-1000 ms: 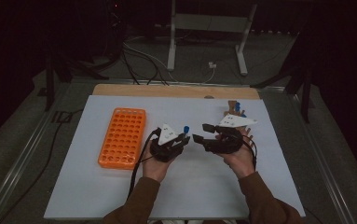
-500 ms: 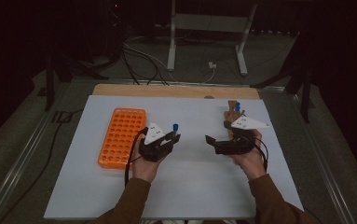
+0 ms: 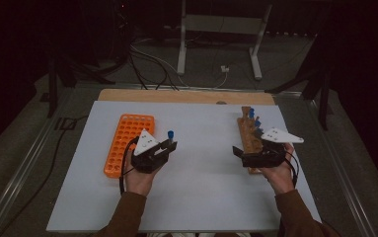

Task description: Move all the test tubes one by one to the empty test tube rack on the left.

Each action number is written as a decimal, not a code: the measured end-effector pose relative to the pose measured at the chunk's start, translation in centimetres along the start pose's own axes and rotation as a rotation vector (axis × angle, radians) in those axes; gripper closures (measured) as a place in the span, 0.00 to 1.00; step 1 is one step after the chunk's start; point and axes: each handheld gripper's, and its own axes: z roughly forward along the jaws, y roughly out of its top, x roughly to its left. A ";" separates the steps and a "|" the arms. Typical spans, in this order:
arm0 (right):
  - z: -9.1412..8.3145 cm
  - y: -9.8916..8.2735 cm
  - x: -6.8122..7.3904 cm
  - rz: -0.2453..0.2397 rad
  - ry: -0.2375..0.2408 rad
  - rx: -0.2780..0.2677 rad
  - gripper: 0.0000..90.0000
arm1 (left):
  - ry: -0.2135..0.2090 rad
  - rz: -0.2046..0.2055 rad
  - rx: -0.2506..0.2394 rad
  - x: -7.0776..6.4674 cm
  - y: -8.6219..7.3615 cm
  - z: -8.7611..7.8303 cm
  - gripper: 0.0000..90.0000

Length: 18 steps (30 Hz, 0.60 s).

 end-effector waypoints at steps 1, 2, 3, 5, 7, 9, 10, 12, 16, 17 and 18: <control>-0.2 -0.1 -0.2 0.001 -0.003 -0.003 0.00 | 0.002 -0.001 -0.001 0.1 -0.1 -0.3 0.86; -0.4 -0.2 -0.3 0.002 -0.006 -0.007 0.00 | 0.003 -0.002 -0.004 0.2 -0.1 -0.5 0.86; -0.6 -0.3 -0.5 0.004 -0.011 -0.009 0.00 | 0.007 -0.001 -0.004 0.3 -0.2 -0.7 0.86; -0.9 -0.6 -0.8 0.014 -0.019 -0.016 0.00 | 0.012 -0.005 -0.005 0.5 -0.4 -1.2 0.86; -1.3 -0.8 -1.1 0.022 -0.027 -0.020 0.00 | 0.018 -0.003 -0.003 0.8 -0.6 -1.8 0.86; -1.6 -1.1 -1.5 0.027 -0.034 -0.025 0.00 | 0.026 -0.005 -0.002 1.0 -0.9 -2.3 0.86; -1.7 -1.2 -1.6 0.031 -0.039 -0.029 0.00 | 0.029 -0.007 0.000 1.1 -1.0 -2.5 0.86; -2.2 -1.5 -2.1 0.048 -0.048 -0.040 0.00 | 0.038 -0.008 0.002 1.4 -1.3 -3.1 0.86; -2.6 -2.0 -2.6 0.067 -0.056 -0.053 0.00 | 0.058 -0.015 0.011 1.9 -1.9 -4.1 0.86; -2.7 -2.1 -2.7 0.071 -0.059 -0.052 0.00 | 0.063 -0.018 0.012 2.0 -2.1 -4.4 0.86; -2.7 -2.2 -2.8 0.069 -0.061 -0.048 0.00 | 0.068 -0.020 0.013 2.2 -2.3 -4.6 0.86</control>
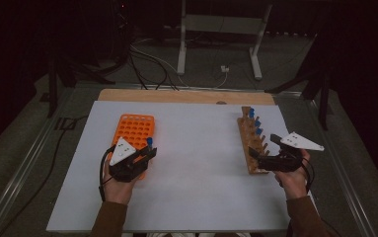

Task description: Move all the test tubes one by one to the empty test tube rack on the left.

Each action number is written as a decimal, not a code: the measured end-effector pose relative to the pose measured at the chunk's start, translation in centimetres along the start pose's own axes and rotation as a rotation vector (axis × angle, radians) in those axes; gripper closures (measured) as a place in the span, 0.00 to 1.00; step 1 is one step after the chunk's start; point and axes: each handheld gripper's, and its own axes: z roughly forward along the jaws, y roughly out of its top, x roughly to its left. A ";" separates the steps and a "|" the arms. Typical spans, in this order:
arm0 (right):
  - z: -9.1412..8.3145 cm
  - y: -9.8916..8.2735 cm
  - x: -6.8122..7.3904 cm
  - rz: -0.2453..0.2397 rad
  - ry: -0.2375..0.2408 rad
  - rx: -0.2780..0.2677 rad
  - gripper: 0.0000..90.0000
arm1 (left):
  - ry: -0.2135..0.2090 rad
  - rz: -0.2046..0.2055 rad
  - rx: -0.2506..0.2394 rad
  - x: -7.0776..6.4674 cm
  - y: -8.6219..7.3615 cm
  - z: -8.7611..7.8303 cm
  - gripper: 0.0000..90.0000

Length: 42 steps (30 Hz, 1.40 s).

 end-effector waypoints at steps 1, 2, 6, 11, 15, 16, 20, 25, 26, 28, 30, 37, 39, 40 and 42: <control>-0.1 0.0 -0.1 0.001 -0.004 0.001 0.00 | 0.007 -0.003 0.001 0.1 -0.2 -0.2 0.86; -0.1 0.0 -0.2 0.004 -0.005 -0.004 0.00 | 0.013 -0.007 0.001 0.3 -0.4 -0.4 0.86; -0.5 0.0 -0.5 0.010 -0.010 -0.016 0.00 | 0.033 -0.027 0.008 1.0 -1.1 -0.8 0.86; -0.8 0.0 -0.6 0.016 -0.015 -0.026 0.00 | 0.049 -0.035 0.020 1.5 -1.7 -1.1 0.86; -1.0 0.0 -0.8 0.022 -0.017 -0.032 0.00 | 0.061 -0.032 0.031 1.6 -2.1 -1.3 0.86; -1.0 0.0 -0.8 0.022 -0.018 -0.034 0.00 | 0.067 -0.030 0.036 1.7 -2.2 -1.4 0.86; -1.1 0.0 -0.9 0.023 -0.019 -0.035 0.00 | 0.079 -0.037 0.048 2.0 -2.8 -1.5 0.86; -1.2 0.0 -0.8 0.019 -0.016 -0.038 0.00 | 0.093 -0.046 0.072 2.4 -3.5 -1.5 0.86; -1.2 0.0 -0.8 0.019 -0.015 -0.038 0.00 | 0.095 -0.044 0.080 2.4 -3.7 -1.5 0.86; -1.2 -0.1 -0.8 0.019 -0.015 -0.038 0.00 | 0.096 -0.045 0.098 2.5 -4.0 -1.5 0.86; -1.3 -0.1 -0.8 0.019 -0.015 -0.039 0.00 | 0.099 -0.035 0.120 2.5 -4.3 -1.4 0.86; -1.2 -0.1 -0.8 0.016 -0.012 -0.040 0.00 | 0.111 0.009 0.190 2.0 -4.7 -0.7 0.86; -1.1 -0.2 -0.7 0.016 -0.009 -0.036 0.00 | 0.116 0.022 0.202 1.9 -4.7 -0.6 0.86; -1.1 -0.2 -0.7 0.013 -0.008 -0.036 0.00 | 0.116 0.028 0.207 1.9 -4.7 -0.5 0.86; -1.0 -0.2 -0.6 0.012 -0.006 -0.034 0.00 | 0.118 0.034 0.222 1.7 -4.8 -0.3 0.86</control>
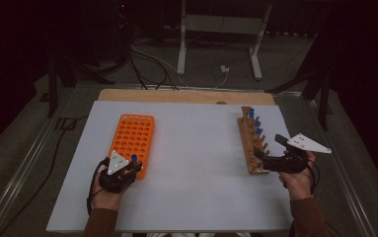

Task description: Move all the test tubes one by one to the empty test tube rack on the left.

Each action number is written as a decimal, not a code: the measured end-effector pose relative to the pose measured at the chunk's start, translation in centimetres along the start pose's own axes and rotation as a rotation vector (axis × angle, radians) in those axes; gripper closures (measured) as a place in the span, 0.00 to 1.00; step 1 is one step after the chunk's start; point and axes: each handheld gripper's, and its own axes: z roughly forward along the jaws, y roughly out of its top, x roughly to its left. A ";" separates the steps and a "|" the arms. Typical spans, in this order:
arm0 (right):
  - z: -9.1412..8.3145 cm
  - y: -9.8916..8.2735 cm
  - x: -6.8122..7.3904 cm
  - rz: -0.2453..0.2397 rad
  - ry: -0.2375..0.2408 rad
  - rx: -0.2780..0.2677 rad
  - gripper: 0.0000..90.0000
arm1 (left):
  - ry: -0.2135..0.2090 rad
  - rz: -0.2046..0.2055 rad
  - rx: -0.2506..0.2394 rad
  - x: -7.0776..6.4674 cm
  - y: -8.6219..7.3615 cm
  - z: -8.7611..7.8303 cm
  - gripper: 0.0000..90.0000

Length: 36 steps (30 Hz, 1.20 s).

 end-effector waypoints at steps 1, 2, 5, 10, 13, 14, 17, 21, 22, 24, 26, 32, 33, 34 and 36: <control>0.0 0.0 0.0 -0.001 0.000 0.001 0.00 | 0.001 0.007 0.009 -0.1 0.0 0.1 0.86; 0.1 -0.1 0.0 0.000 0.000 0.003 0.00 | 0.003 0.011 0.016 -0.1 -0.1 0.2 0.86; 0.1 -0.1 0.1 -0.002 0.001 0.003 0.00 | 0.003 0.008 0.022 -0.1 -0.1 0.2 0.86; 0.2 -0.1 0.1 -0.004 0.006 0.004 0.00 | 0.004 0.001 0.019 -0.2 -0.2 0.2 0.86; 0.3 -0.2 0.2 -0.006 0.008 0.008 0.00 | -0.008 -0.010 0.014 0.0 -0.2 0.2 0.85; 0.3 -0.2 0.2 -0.008 0.009 0.008 0.00 | -0.015 -0.017 0.007 0.0 -0.3 0.2 0.82; 0.4 -0.2 0.2 -0.005 0.009 0.011 0.00 | -0.022 -0.021 -0.008 0.0 -0.3 0.2 0.72; 0.4 -0.2 0.1 -0.005 0.008 0.014 0.00 | -0.044 -0.035 -0.059 0.2 -0.1 -0.1 0.62; 0.5 -0.2 0.1 -0.005 0.008 0.015 0.00 | -0.046 -0.044 -0.073 0.3 -0.1 -0.2 0.61; 0.5 -0.2 0.1 -0.006 0.007 0.017 0.00 | -0.048 -0.061 -0.106 0.4 0.0 -0.5 0.57; 0.6 -0.1 0.2 -0.008 0.007 0.017 0.00 | -0.052 -0.072 -0.141 0.6 0.1 -0.9 0.54; 0.9 0.2 0.0 -0.012 0.002 0.019 0.00 | -0.080 -0.103 -0.233 1.0 0.9 -2.0 0.36; 0.9 0.3 -0.1 -0.011 0.000 0.019 0.00 | -0.074 -0.100 -0.245 1.0 1.1 -2.1 0.32; 1.0 0.4 -0.2 -0.011 -0.004 0.017 0.00 | -0.069 -0.095 -0.253 1.0 1.3 -2.2 0.26; 1.3 0.3 -0.5 -0.008 -0.017 0.022 0.00 | -0.063 -0.100 -0.267 1.1 1.7 -2.4 0.18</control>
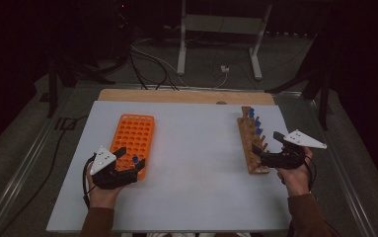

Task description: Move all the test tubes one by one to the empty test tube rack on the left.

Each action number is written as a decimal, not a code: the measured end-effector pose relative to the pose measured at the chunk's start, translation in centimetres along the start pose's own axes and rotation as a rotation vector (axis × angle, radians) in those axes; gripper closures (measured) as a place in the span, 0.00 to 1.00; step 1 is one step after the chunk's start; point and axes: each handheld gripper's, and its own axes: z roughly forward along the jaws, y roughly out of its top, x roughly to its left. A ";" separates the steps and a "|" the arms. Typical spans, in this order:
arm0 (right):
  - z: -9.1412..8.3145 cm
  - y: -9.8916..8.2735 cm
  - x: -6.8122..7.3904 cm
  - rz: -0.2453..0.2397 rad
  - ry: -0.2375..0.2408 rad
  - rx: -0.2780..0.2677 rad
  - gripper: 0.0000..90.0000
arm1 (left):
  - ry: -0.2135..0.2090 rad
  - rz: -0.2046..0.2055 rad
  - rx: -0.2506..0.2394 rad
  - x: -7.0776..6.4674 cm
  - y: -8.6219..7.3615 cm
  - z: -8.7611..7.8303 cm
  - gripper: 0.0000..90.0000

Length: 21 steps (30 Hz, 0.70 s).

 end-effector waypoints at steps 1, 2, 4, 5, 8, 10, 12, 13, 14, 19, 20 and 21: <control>0.2 0.0 -0.2 0.002 -0.007 0.009 0.00 | 0.000 -0.003 -0.011 0.1 0.2 0.0 0.18; 0.4 0.0 -0.4 0.005 -0.013 0.015 0.00 | 0.010 -0.008 -0.021 0.2 0.5 -0.1 0.16; 0.8 0.0 -0.7 0.007 -0.026 0.025 0.01 | 0.030 -0.013 -0.026 0.5 0.9 -0.1 0.07; 0.9 0.0 -0.9 0.007 -0.034 0.031 0.01 | 0.038 -0.019 -0.027 0.6 1.2 0.0 0.04; 1.5 0.1 -1.5 0.017 -0.049 0.041 0.01 | 0.067 -0.026 -0.033 1.2 1.6 0.2 0.02; 2.0 0.2 -1.9 0.025 -0.055 0.056 0.04 | 0.091 -0.031 -0.032 1.7 1.8 0.4 0.01; 2.7 0.2 -2.2 0.026 -0.061 0.079 0.06 | 0.103 -0.044 -0.040 2.1 1.8 0.6 0.01; 3.1 0.1 -2.2 0.021 -0.064 0.096 0.08 | 0.109 -0.048 -0.042 2.2 1.7 0.6 0.01; 3.4 0.0 -2.3 0.015 -0.066 0.111 0.11 | 0.112 -0.052 -0.043 2.3 1.7 0.7 0.01; 4.9 -0.4 -2.5 -0.003 -0.080 0.150 0.49 | 0.126 -0.052 -0.041 2.5 1.5 0.5 0.01; 5.1 -0.5 -2.5 -0.004 -0.086 0.160 0.55 | 0.129 -0.051 -0.039 2.6 1.5 0.4 0.01; 5.2 -0.5 -2.5 -0.010 -0.098 0.164 0.63 | 0.129 -0.053 -0.040 2.6 1.5 0.4 0.01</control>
